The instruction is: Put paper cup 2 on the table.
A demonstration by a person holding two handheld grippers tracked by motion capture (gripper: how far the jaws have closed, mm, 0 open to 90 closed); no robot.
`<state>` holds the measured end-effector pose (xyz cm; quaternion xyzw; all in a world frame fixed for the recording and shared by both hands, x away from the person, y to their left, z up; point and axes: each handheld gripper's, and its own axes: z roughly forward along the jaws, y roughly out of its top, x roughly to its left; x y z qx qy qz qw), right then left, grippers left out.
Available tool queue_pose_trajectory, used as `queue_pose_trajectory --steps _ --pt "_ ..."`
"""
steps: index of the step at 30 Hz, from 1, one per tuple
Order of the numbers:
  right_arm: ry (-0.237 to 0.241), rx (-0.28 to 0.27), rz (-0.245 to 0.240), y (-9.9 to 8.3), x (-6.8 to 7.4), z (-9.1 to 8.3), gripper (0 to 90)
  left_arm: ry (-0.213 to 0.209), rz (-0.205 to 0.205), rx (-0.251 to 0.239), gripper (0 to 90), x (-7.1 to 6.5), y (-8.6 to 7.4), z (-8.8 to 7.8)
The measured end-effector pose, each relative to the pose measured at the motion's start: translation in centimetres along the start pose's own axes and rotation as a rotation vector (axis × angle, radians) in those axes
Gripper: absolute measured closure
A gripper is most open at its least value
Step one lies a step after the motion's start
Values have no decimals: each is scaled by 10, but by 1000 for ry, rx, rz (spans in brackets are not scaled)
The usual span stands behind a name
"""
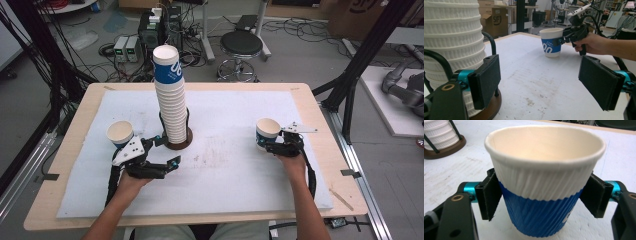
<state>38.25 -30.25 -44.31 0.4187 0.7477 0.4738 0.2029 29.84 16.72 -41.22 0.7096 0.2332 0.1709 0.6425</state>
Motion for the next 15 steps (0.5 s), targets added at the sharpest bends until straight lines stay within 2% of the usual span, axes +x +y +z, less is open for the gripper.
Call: queue_pose_trajectory --steps 4,6,12,15 --pt "-5 43 -1 -3 1 -3 181 -7 6 4 180 -1 0 1" --pt "-15 65 -1 -4 1 -3 177 -7 4 4 180 -1 0 2" --pt "-32 60 3 -3 4 -9 177 -11 1 5 180 0 0 1" --pt "-20 47 -11 -5 6 -16 177 -11 -4 0 172 0 0 0"
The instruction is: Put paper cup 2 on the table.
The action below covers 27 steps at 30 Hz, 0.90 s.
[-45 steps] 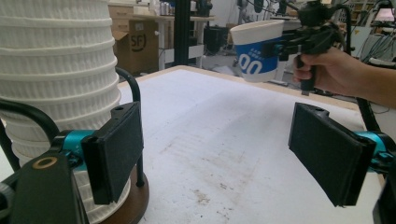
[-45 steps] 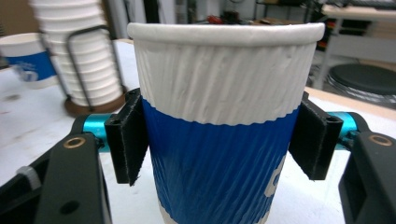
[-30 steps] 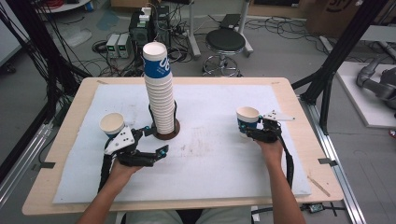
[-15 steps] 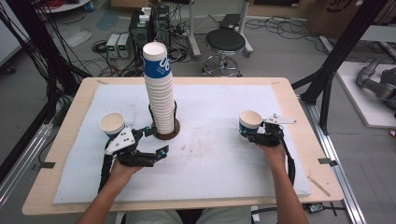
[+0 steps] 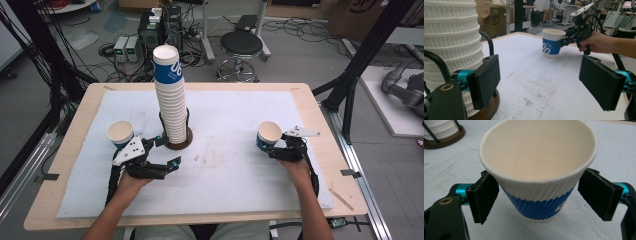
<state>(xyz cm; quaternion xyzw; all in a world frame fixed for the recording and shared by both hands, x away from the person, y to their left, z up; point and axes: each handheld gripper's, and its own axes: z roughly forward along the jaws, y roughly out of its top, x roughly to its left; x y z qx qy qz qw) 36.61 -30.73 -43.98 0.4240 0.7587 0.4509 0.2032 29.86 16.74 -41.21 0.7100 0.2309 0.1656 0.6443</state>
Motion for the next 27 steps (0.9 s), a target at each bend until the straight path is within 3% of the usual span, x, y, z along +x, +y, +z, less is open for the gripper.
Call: queue_pose_trajectory --steps 5,10,15,22,27 --pt "15 -24 10 -5 0 -17 178 0 -6 6 168 1 0 0" --pt "20 -64 -14 -7 5 -39 178 3 -8 9 168 1 2 -1" --pt "44 -98 -19 -6 18 -58 178 11 -18 5 167 2 3 -2" --pt "83 -153 -83 6 41 -76 178 15 -25 -7 167 2 5 -3" --pt "120 -201 -74 9 49 -86 178 14 -19 -10 167 -1 9 -6"
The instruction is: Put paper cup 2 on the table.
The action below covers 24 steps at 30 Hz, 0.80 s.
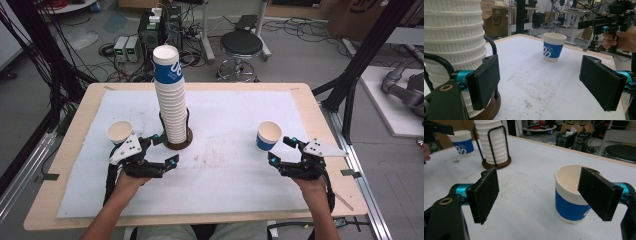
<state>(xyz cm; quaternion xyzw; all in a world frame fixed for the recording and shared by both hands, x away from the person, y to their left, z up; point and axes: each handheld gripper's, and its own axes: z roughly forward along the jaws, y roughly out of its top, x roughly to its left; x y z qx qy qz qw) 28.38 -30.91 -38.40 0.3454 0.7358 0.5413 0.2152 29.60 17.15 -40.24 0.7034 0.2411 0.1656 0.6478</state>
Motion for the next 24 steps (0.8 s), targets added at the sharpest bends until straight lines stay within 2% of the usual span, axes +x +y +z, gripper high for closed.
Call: queue_pose_trajectory --steps 5,12,24 --pt "19 9 -14 -2 5 -1 178 14 -4 -20 168 0 4 -3" --pt "11 -13 -24 0 6 -4 178 29 -4 -34 167 2 5 -7" --pt "-8 2 -35 -1 10 -2 178 36 -6 -43 168 5 5 -15"
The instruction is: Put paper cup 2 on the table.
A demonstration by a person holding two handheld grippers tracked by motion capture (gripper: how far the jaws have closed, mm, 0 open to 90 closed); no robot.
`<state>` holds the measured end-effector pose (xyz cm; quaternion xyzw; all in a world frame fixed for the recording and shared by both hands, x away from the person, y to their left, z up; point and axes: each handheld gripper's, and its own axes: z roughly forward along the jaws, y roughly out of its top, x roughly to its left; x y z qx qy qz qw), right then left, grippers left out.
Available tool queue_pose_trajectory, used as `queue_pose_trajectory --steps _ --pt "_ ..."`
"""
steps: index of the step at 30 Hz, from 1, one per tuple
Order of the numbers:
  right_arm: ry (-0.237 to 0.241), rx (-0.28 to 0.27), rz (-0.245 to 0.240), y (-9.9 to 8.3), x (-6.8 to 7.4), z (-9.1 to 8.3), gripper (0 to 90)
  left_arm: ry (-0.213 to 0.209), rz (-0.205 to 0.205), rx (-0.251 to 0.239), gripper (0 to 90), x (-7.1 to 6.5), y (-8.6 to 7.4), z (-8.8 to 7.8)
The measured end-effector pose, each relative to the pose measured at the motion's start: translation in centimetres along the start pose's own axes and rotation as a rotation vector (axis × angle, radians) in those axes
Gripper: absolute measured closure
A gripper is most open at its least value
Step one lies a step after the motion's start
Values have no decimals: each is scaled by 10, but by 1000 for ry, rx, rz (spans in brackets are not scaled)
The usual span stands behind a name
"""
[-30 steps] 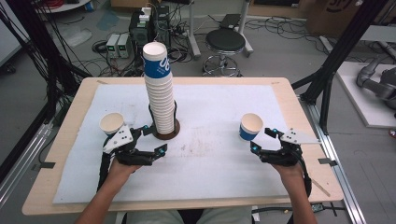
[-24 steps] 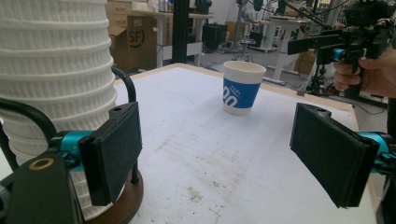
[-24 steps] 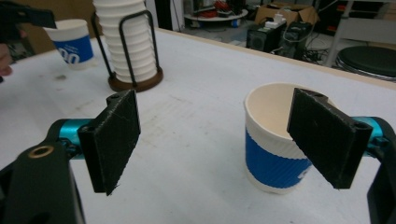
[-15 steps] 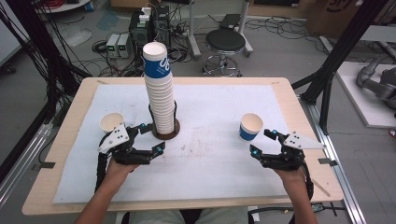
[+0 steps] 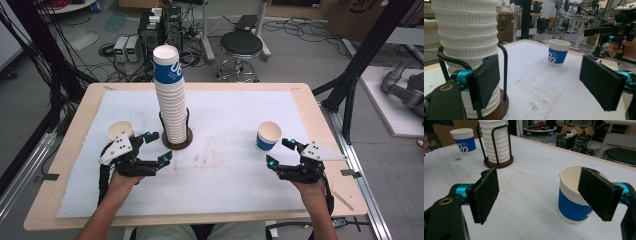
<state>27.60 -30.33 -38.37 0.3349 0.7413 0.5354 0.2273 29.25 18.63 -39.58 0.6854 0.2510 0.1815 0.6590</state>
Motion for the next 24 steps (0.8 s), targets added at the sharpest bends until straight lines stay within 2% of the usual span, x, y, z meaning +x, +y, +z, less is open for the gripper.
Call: queue_pose_trajectory --steps 24 --pt "-16 1 -8 -1 -2 0 178 0 6 15 168 -1 -2 1"
